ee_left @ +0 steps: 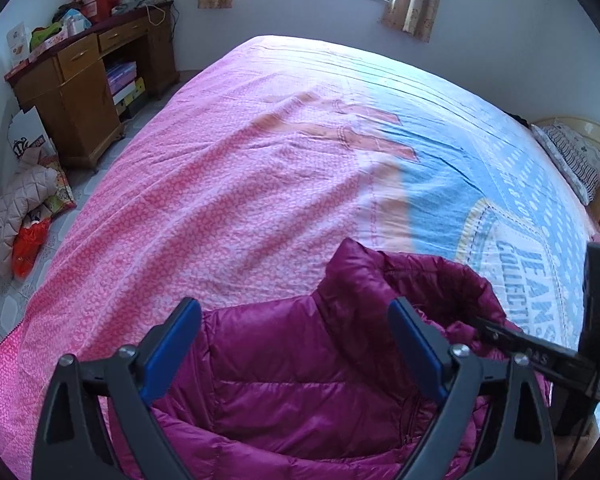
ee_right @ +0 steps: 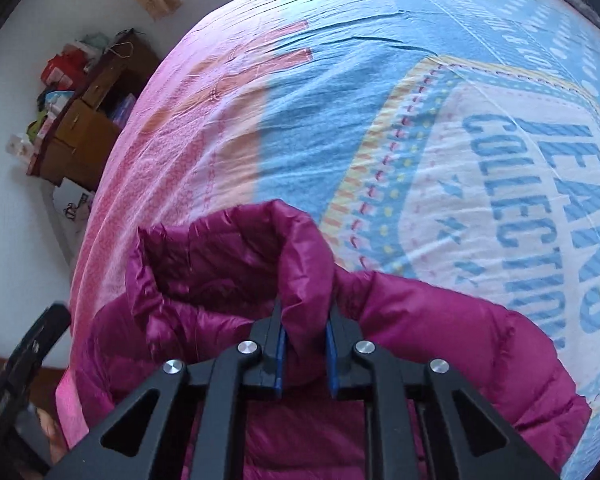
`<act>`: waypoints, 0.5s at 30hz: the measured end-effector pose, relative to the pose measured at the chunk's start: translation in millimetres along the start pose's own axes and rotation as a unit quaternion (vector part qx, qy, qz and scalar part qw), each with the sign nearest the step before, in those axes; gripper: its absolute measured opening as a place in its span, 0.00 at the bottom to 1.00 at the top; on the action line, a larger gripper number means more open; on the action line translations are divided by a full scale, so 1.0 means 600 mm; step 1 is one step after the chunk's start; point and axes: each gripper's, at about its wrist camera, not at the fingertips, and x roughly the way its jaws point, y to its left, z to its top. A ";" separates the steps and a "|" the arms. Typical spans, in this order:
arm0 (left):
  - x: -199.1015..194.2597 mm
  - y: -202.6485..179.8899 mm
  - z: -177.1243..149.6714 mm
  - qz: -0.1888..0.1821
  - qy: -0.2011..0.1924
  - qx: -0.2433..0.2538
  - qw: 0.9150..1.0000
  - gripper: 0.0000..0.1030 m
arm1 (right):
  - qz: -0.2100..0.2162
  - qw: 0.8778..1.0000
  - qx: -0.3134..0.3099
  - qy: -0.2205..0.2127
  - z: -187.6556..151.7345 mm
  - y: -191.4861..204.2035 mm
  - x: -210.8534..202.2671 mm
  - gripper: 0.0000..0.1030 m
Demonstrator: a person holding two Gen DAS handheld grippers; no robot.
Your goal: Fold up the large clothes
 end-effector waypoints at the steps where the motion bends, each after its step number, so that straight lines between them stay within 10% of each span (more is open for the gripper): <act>1: 0.001 -0.007 0.002 0.001 0.000 0.003 1.000 0.93 | 0.003 1.000 -0.004 -0.001 -0.009 -0.006 -0.008 0.14; 10: 0.035 -0.079 0.003 0.011 0.015 0.032 0.999 0.93 | 0.066 0.995 -0.019 -0.073 -0.086 -0.081 -0.008 0.14; 15: 0.070 -0.092 -0.015 0.033 0.041 0.049 0.997 0.74 | 0.110 0.984 -0.030 -0.137 -0.111 -0.102 -0.002 0.11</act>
